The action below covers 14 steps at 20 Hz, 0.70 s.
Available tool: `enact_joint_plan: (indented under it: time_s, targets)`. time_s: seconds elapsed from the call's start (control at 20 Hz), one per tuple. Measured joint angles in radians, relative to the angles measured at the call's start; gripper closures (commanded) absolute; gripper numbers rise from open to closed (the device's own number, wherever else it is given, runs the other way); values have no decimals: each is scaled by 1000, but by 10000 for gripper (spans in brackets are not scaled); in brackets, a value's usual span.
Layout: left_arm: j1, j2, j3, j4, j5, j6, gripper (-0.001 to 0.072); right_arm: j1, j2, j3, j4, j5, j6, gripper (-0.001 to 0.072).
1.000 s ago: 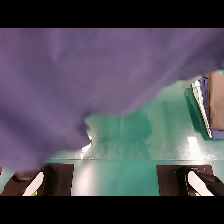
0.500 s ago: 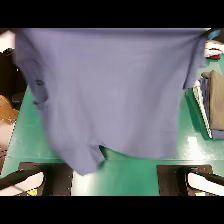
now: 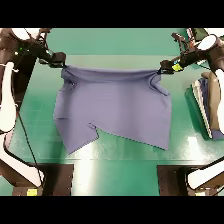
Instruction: Fold the shirts.
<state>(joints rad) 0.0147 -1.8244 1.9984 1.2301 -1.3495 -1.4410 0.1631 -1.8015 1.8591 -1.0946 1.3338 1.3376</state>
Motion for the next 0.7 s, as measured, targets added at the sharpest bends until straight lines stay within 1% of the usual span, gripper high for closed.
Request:
enact_joint_plan:
  time_s: [0.05,0.1,0.15,0.25,0.45,0.6,0.7]
  targets:
    - [0,-17,0,5,24,0,151,2,-18,15,-2,-4,0,643]
    - [0,-31,0,11,45,-2,164,3,-33,31,-6,-8,0,393]
    - [0,-39,3,15,58,-2,163,3,-40,49,-6,-15,0,247]
    - [5,-48,12,31,55,-2,164,-1,-51,91,-5,-13,-2,259]
    - [49,-8,12,73,-21,-8,164,-34,0,115,-5,51,-2,261]
    - [105,67,-57,95,-68,-29,164,-72,108,15,-5,87,-10,261]
    - [134,141,-154,98,-86,-34,164,-92,195,-85,-5,98,-18,261]
